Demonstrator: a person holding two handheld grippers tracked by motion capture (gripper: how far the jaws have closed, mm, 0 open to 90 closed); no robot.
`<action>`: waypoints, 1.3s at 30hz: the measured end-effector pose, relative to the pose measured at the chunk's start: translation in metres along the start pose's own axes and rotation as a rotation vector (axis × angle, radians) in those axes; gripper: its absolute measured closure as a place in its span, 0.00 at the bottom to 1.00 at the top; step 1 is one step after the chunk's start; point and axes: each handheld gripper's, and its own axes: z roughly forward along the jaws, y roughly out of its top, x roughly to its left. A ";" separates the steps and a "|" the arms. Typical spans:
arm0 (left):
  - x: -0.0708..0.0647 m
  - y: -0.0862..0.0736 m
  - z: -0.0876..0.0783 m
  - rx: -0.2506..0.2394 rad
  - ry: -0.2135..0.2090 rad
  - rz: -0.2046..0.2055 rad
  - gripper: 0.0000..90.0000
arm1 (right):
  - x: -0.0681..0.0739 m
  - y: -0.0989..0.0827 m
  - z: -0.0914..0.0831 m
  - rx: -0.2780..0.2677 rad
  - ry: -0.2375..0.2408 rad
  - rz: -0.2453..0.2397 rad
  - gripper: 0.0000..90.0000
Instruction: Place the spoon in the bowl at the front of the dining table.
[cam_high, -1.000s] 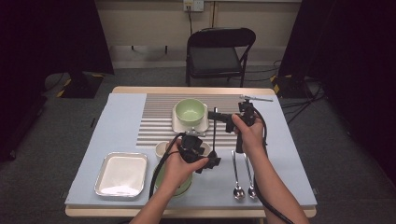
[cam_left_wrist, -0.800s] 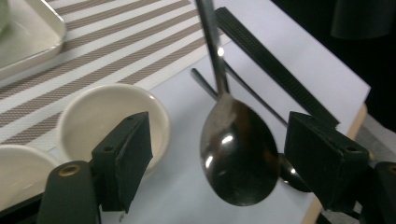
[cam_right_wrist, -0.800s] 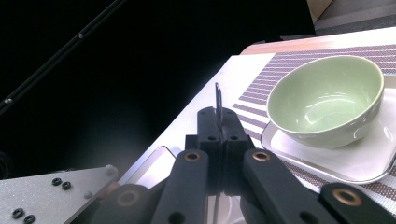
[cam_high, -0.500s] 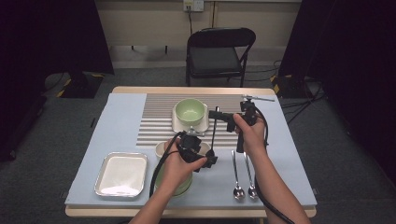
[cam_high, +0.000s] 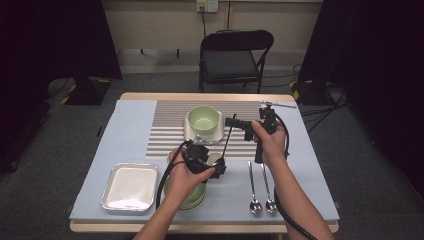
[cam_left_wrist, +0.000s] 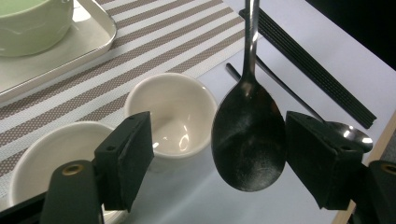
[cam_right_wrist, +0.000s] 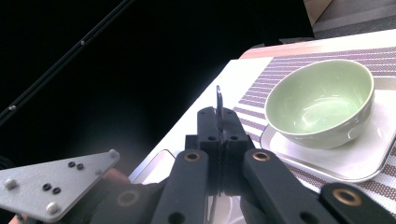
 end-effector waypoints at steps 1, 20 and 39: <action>0.001 0.000 -0.001 0.001 0.003 0.004 0.28 | 0.000 0.000 0.000 0.000 -0.002 0.001 1.00; 0.024 -0.003 -0.017 -0.024 0.033 -0.032 0.28 | -0.004 0.000 -0.003 -0.014 -0.019 0.030 1.00; 0.020 0.000 -0.009 -0.026 0.062 -0.021 0.29 | -0.004 0.000 -0.002 -0.024 -0.001 0.049 1.00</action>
